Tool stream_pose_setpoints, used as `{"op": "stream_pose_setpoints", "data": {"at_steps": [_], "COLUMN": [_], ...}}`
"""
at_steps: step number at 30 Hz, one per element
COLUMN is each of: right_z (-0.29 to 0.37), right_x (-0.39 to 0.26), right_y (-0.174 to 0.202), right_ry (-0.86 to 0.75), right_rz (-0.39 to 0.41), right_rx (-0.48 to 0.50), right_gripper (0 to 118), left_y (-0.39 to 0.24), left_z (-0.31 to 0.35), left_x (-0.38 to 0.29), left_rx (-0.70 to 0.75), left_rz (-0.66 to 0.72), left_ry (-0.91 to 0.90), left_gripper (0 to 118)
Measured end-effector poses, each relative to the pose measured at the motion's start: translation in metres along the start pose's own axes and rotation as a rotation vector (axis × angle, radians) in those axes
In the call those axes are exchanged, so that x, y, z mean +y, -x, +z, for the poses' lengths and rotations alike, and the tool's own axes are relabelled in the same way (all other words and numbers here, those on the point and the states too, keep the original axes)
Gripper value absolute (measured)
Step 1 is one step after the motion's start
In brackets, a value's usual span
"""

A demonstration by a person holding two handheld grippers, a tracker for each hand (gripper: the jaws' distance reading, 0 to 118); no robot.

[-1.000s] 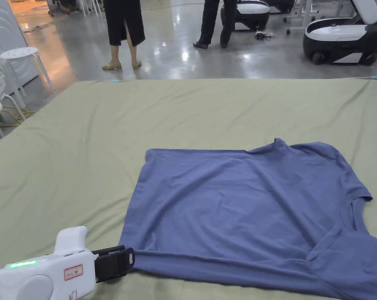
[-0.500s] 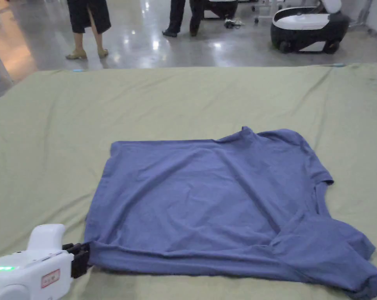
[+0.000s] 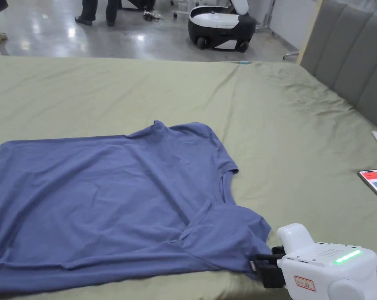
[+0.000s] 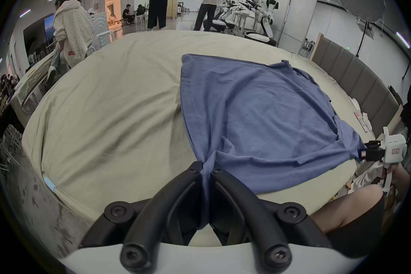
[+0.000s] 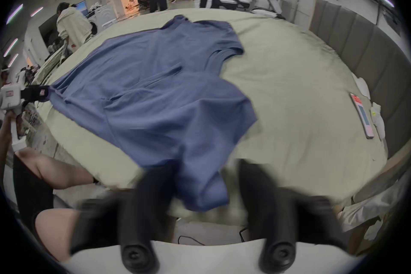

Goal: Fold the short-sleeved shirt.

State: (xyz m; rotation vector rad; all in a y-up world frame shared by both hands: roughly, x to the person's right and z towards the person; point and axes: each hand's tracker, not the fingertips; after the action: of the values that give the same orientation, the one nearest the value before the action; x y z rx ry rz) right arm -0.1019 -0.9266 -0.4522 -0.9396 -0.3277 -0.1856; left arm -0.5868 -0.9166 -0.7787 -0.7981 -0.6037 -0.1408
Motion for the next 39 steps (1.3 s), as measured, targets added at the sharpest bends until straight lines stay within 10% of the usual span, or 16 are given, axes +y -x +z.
{"op": "stream_pose_setpoints", "data": {"at_steps": [1, 2, 13, 22, 29, 31, 33, 34, 38, 39], "right_z": [0.001, 0.005, 0.044, -0.068, -0.139, -0.132, -0.11, -0.096, -0.024, -0.01], "right_x": [0.002, 0.001, 0.089, 0.193, 0.188, 0.187, 0.183, 0.18, 0.156, 0.144], "right_y": [0.002, 0.006, -0.003, -0.038, -0.023, -0.023, -0.028, -0.029, -0.026, -0.019], "right_ry": [0.014, -0.019, -0.074, 0.098, 0.146, 0.083, -0.042, -0.113, -0.232, -0.242], "right_rz": [0.0, 0.0, 0.026, -0.099, -0.019, -0.062, -0.036, -0.022, -0.038, -0.028], "right_rx": [-0.011, -0.034, -0.005, -0.059, -0.192, -0.253, -0.337, -0.35, -0.189, -0.167], "right_gripper": [21, 8, 8, 8, 8, 26, 96, 106, 94, 66], "left_y": [0.001, 0.001, -0.006, 0.014, 0.02, 0.015, 0.023, 0.033, 0.036, 0.031], "left_z": [-0.002, -0.001, 0.022, -0.093, -0.151, -0.136, -0.107, -0.093, -0.013, 0.005], "left_x": [-0.001, -0.002, 0.065, 0.145, 0.151, 0.151, 0.153, 0.153, 0.135, 0.124], "left_rx": [-0.003, 0.001, -0.077, -0.04, 0.009, 0.06, 0.04, 0.038, 0.053, 0.045], "left_rz": [-0.012, -0.023, 0.006, 0.015, 0.042, 0.038, 0.055, 0.065, 0.039, 0.025], "left_ry": [0.015, 0.022, 0.013, 0.214, 0.258, 0.229, 0.116, 0.062, -0.088, -0.128], "left_gripper": [2, 2, 2, 2, 18, 53, 89, 92, 87, 63]}}
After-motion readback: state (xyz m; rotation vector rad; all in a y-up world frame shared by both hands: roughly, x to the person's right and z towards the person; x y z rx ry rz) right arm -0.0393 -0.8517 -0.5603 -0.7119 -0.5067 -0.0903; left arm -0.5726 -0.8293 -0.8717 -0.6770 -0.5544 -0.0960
